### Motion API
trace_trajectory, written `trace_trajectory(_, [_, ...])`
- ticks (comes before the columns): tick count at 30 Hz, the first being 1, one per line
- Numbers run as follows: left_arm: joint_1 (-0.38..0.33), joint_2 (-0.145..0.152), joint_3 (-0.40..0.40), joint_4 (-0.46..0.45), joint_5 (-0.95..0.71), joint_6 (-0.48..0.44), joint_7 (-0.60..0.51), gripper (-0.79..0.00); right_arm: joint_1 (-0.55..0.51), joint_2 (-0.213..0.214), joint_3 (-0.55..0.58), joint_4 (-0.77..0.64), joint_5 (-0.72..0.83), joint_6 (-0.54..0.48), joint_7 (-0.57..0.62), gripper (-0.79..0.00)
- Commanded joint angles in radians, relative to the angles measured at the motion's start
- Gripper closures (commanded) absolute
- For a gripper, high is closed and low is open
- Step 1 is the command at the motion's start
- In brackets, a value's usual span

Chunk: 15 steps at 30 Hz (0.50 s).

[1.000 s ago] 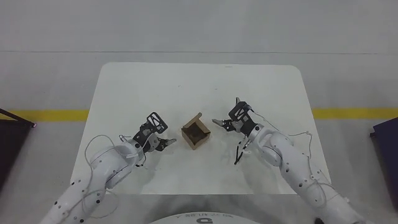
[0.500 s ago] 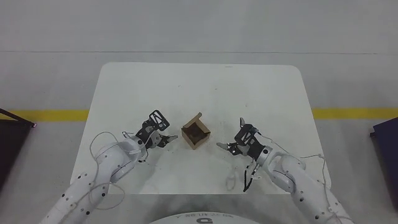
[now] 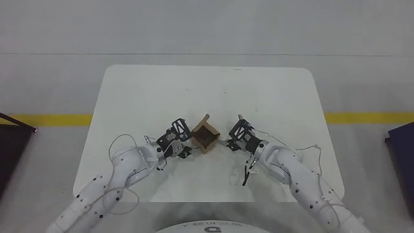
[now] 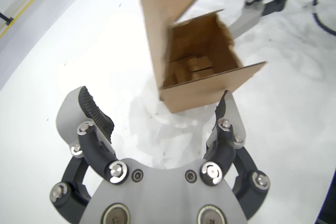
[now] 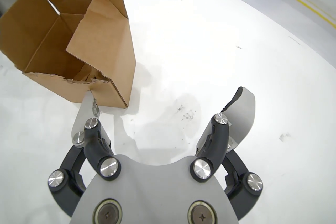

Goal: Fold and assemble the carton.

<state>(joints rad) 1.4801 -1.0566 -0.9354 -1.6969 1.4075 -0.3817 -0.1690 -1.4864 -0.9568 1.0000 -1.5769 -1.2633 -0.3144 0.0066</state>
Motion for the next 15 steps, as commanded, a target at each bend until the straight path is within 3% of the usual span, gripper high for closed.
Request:
trace_trajectory(1, [-0.005,-0.002,0.009,-0.005,-0.001,-0.023,0.012,-0.785,0.028,-0.006,-0.007,0.021,-0.002,0.003,0.000,-0.785])
trace_trajectory(15, [-0.001,-0.005,0.042,-0.067,-0.026,-0.129,0.002,-0.785,0.164,-0.049,-0.047,0.125,0.002,0.010,-0.019,-0.785])
